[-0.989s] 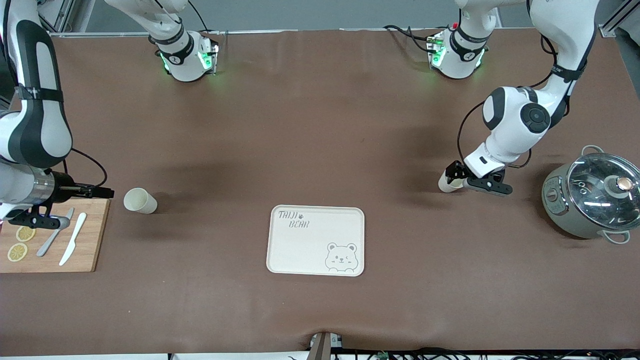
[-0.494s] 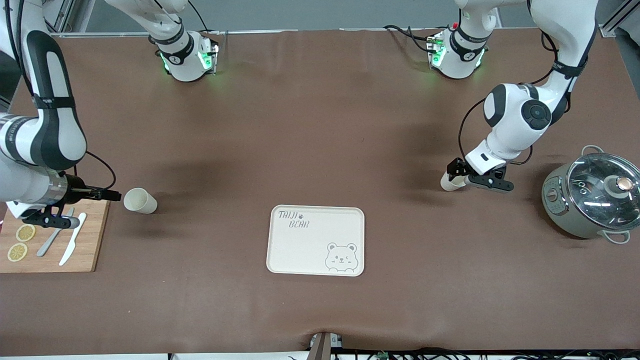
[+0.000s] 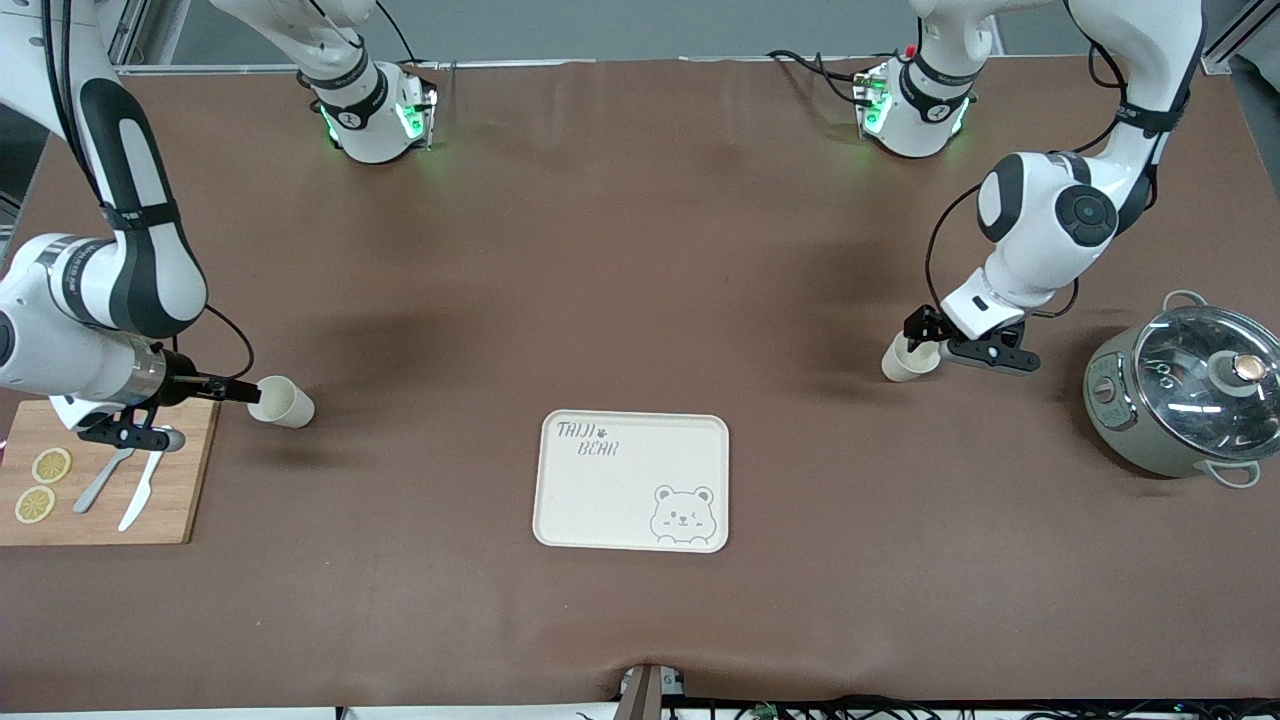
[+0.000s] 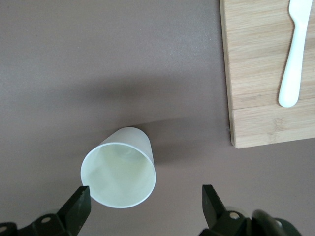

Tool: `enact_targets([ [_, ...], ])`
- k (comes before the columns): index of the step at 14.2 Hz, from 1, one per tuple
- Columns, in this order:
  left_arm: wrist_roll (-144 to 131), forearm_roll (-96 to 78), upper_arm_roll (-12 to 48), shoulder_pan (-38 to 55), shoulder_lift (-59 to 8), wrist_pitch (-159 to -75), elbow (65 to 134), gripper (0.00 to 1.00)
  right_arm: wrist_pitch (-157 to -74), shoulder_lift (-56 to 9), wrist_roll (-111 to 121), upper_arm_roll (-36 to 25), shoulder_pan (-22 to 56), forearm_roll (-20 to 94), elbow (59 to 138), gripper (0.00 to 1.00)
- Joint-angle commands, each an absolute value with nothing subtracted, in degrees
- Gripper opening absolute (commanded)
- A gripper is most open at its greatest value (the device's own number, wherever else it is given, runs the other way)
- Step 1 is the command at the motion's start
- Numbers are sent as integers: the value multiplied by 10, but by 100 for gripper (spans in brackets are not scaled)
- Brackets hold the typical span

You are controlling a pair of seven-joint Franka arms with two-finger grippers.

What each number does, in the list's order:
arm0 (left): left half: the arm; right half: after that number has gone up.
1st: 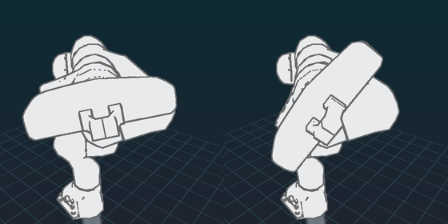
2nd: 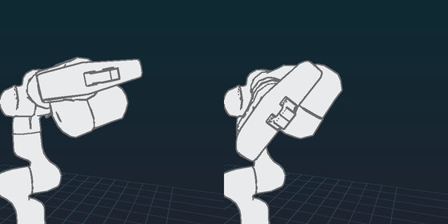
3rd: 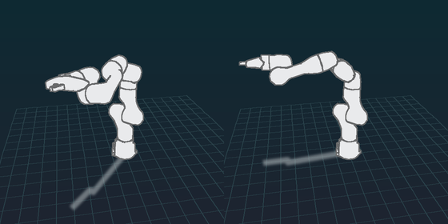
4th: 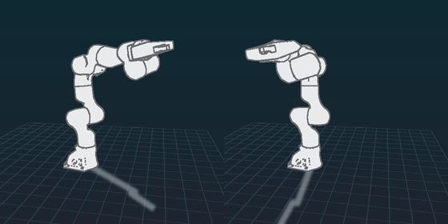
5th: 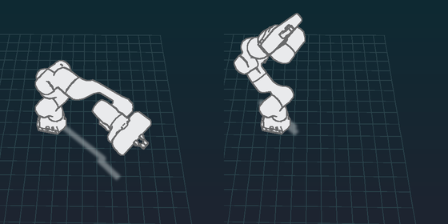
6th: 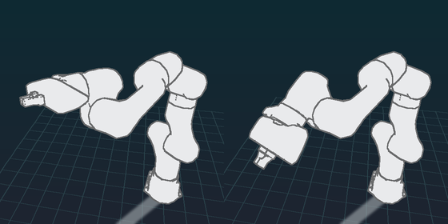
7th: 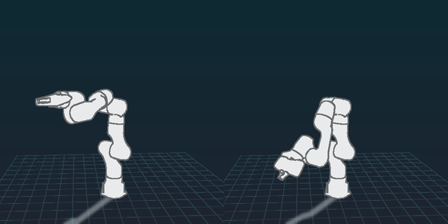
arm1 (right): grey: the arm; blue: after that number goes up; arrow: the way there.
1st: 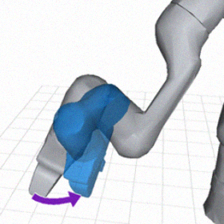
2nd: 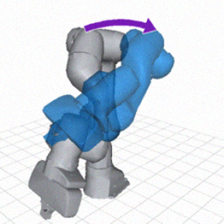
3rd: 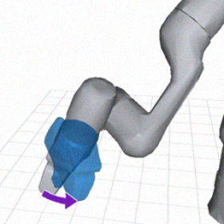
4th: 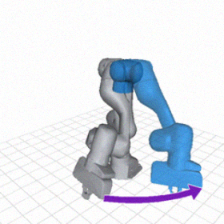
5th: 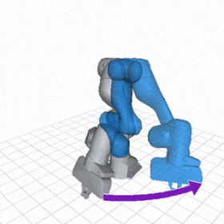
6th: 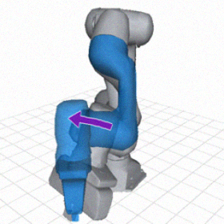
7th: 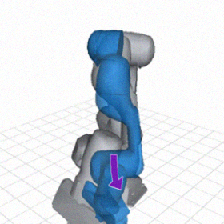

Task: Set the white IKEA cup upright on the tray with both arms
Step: 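Lower the left gripper around one cup while the right gripper lowers too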

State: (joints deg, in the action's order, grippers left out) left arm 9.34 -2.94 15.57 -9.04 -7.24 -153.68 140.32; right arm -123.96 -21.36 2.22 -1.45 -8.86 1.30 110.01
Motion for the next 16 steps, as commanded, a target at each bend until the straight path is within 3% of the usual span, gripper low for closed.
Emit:
enact_targets([
  [1,109,-42,160,-107,-65,-1536,1415,100,-1288,-207,16,-8,-95,15,1138,100],
  [13,113,-43,159,-106,-127,-1615,1420,100,-1336,-222,15,-8,-93,20,1158,100],
  [16,113,-43,160,-107,-126,-1615,1420,100,-1347,-223,15,-8,-93,20,1163,91],
])
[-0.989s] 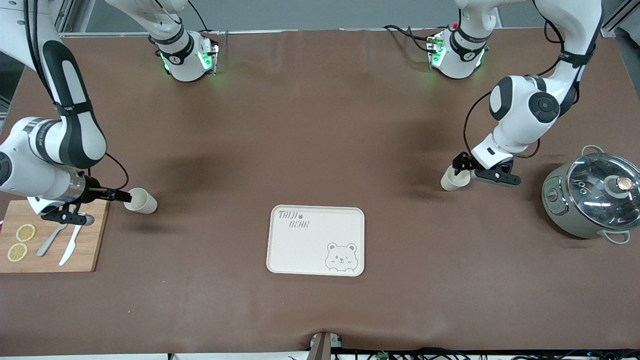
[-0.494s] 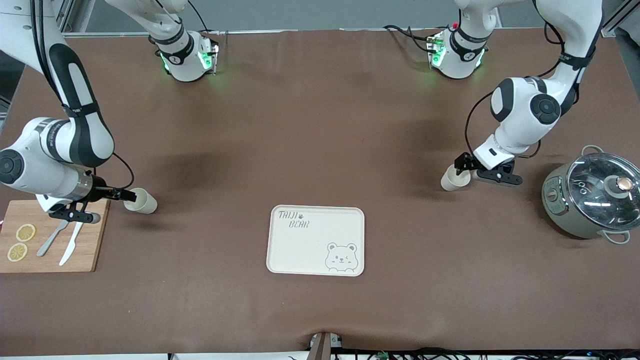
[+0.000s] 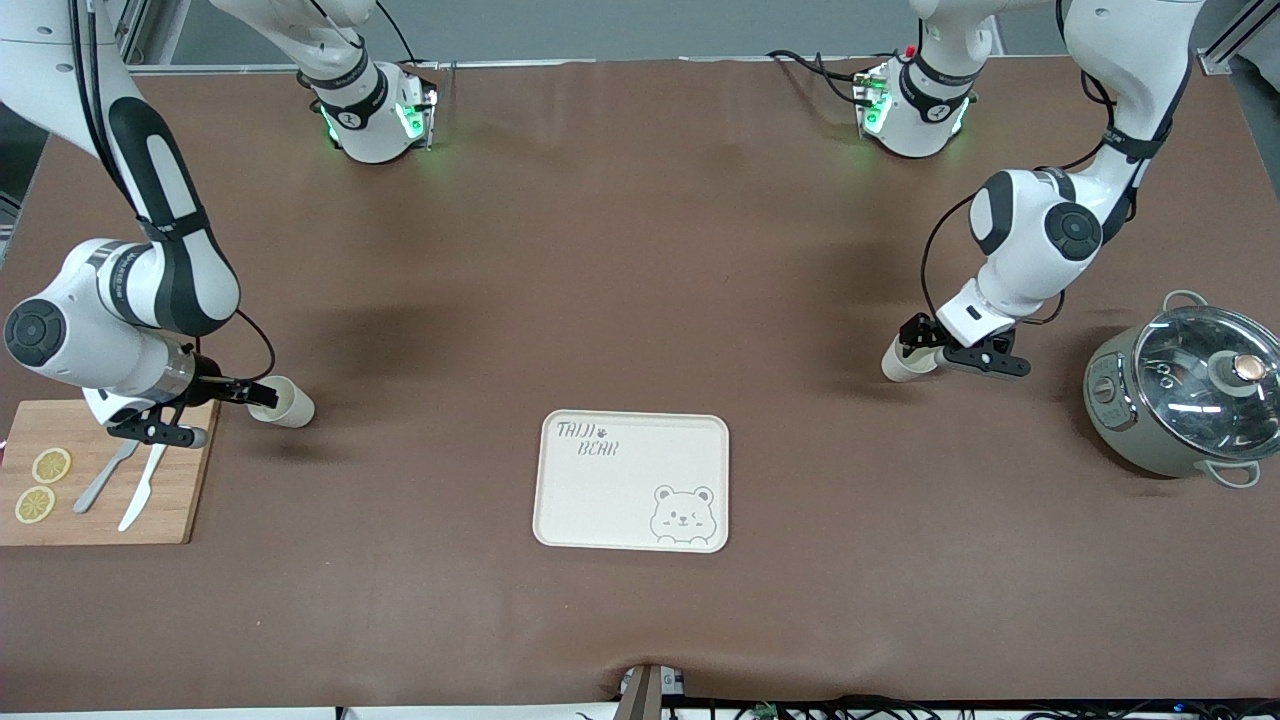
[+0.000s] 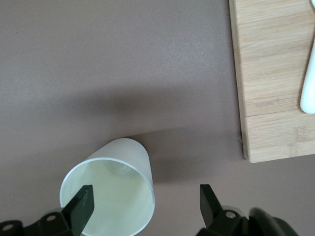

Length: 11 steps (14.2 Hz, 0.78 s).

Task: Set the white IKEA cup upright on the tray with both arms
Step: 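Close both grippers on the white paper cups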

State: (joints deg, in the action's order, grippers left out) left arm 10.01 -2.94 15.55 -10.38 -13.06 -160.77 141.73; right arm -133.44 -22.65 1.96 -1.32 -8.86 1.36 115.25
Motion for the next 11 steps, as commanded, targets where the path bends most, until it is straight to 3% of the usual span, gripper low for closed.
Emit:
enact_targets([
  [1,112,-43,160,-107,-126,-1615,1420,100,-1349,-226,15,-8,-94,20,1164,90],
  [2,106,-43,160,-107,-125,-1615,1420,84,-1350,-228,15,-8,-93,20,1164,86],
  [4,103,-43,159,-108,-123,-1615,1420,2,-1349,-228,16,-8,-94,20,1171,69],
  [6,108,-43,159,-108,-124,-1615,1419,0,-1352,-230,15,-8,-95,20,1173,47],
  [7,105,-43,160,-108,-124,-1615,1419,0,-1356,-234,15,-8,-94,20,1173,42],
  [10,105,-43,160,-107,-124,-1614,1419,0,-1359,-236,15,-8,-95,20,1172,4],
  [11,105,-43,160,-106,-125,-1614,1418,0,-1361,-241,15,-7,-96,20,1170,0],
])
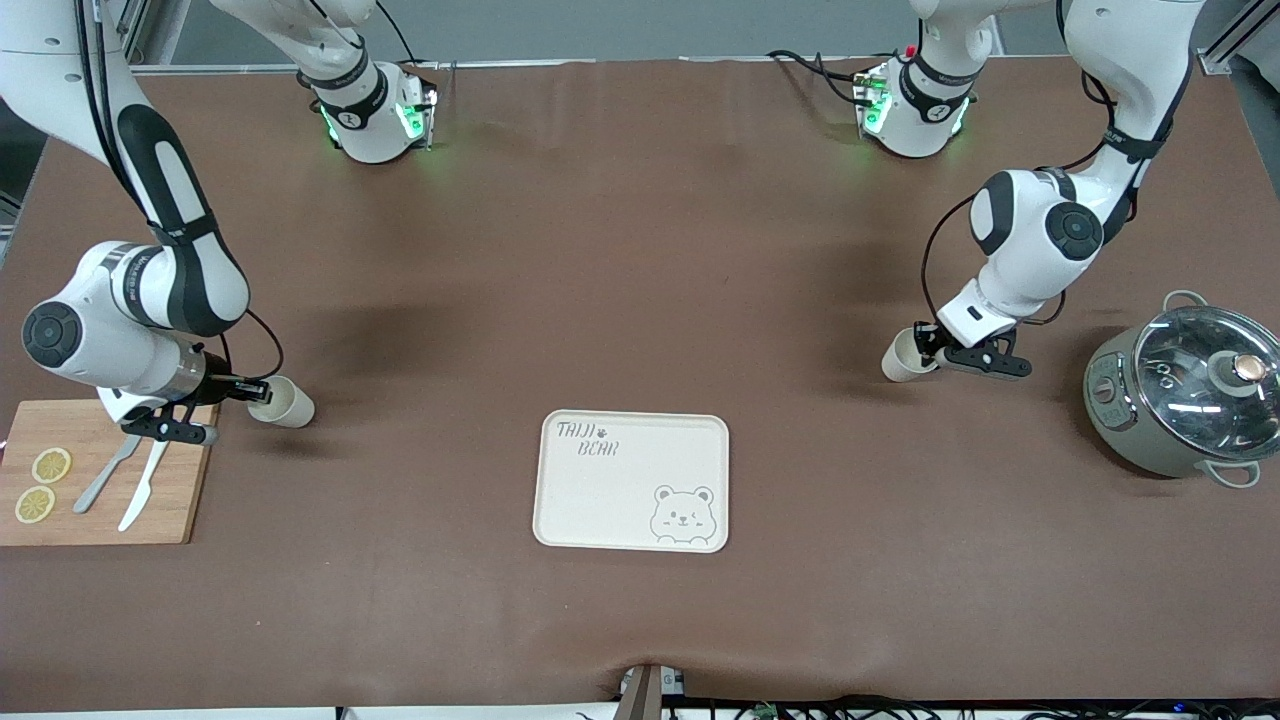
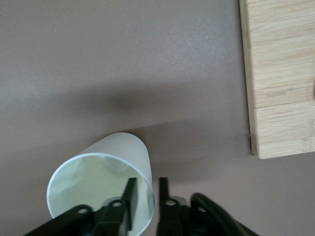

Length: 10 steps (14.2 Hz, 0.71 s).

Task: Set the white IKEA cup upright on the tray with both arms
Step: 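Close both grippers on the white paper cups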

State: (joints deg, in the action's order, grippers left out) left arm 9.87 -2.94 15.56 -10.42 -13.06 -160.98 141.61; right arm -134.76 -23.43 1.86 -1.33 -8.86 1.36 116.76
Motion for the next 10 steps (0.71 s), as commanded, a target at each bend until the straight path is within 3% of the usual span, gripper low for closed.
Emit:
enact_targets([
  [1,104,-43,160,-106,-125,-1614,1417,0,-1354,-239,15,-8,-96,20,1170,0],
  [6,83,-42,161,-94,-126,-1608,1390,0,-1341,-232,20,-8,-98,20,1168,0],
  [10,30,-42,166,-69,-114,-1565,1354,0,-1274,-207,16,-7,-91,20,1144,0],
])
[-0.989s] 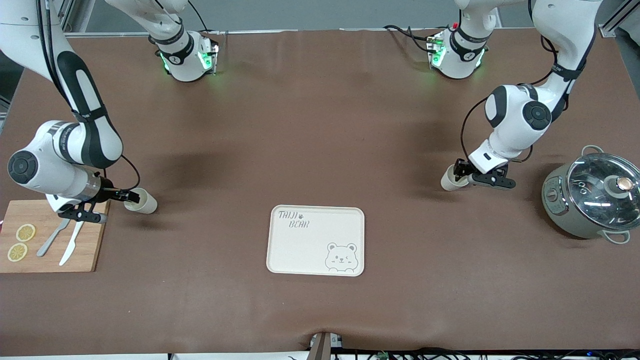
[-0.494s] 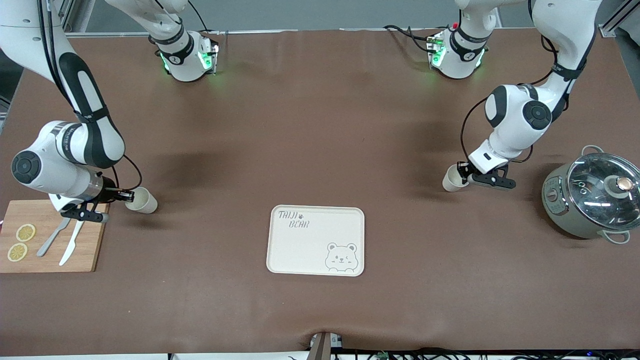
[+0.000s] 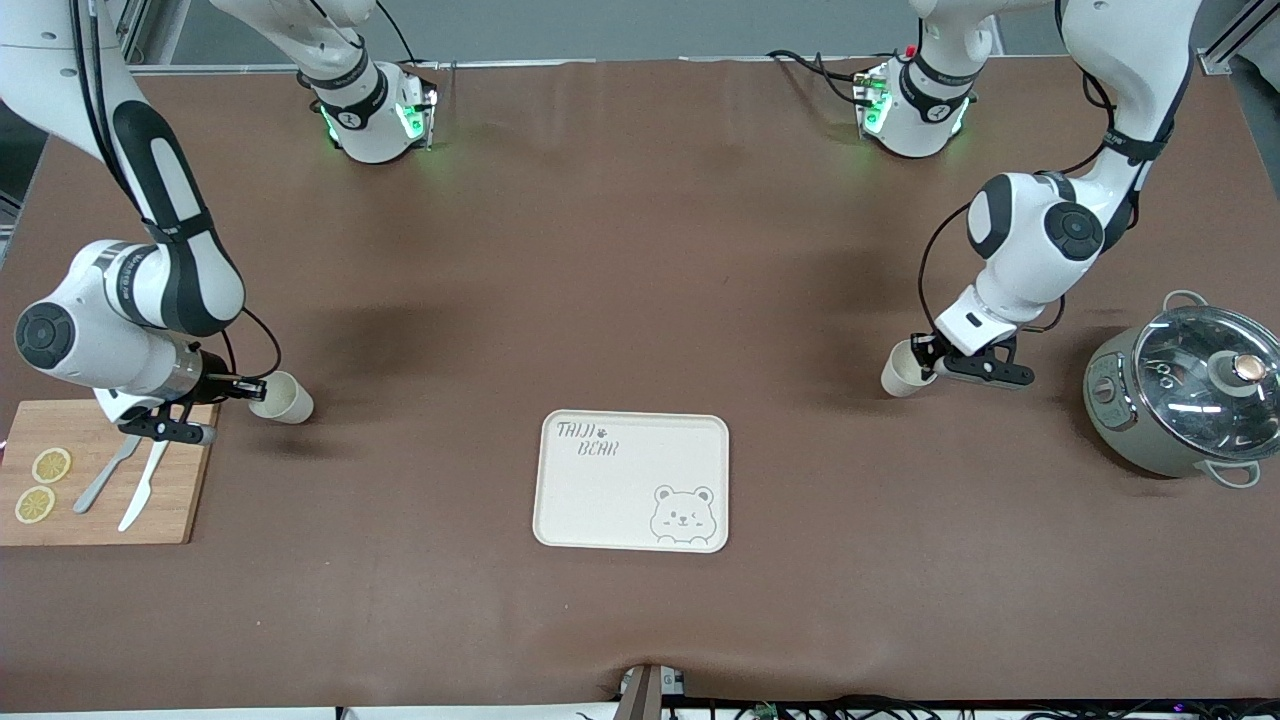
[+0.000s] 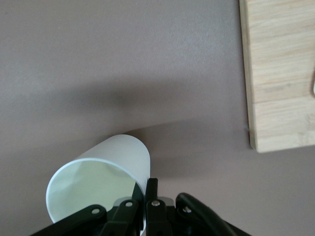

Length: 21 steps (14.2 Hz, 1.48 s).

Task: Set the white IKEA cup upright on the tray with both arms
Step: 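Carry the cup with the left gripper onto the bear tray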

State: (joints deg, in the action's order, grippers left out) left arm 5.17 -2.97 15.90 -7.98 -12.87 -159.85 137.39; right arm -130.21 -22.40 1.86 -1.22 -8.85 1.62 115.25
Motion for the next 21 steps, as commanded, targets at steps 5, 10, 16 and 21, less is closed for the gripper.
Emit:
enact_targets([
  [5,-61,-42,217,-39,-125,-1474,1252,0,-1203,-204,21,-7,-96,19,1091,0],
  [10,-190,-2,214,63,-193,-1325,1059,0,-1171,-188,20,-7,-91,19,1081,0],
  [16,-369,127,212,174,-343,-1322,903,0,-1094,-188,15,-5,-91,20,1024,0],
  [21,-373,127,200,191,-395,-1322,842,0,-1071,-191,15,-4,-87,21,989,0],
])
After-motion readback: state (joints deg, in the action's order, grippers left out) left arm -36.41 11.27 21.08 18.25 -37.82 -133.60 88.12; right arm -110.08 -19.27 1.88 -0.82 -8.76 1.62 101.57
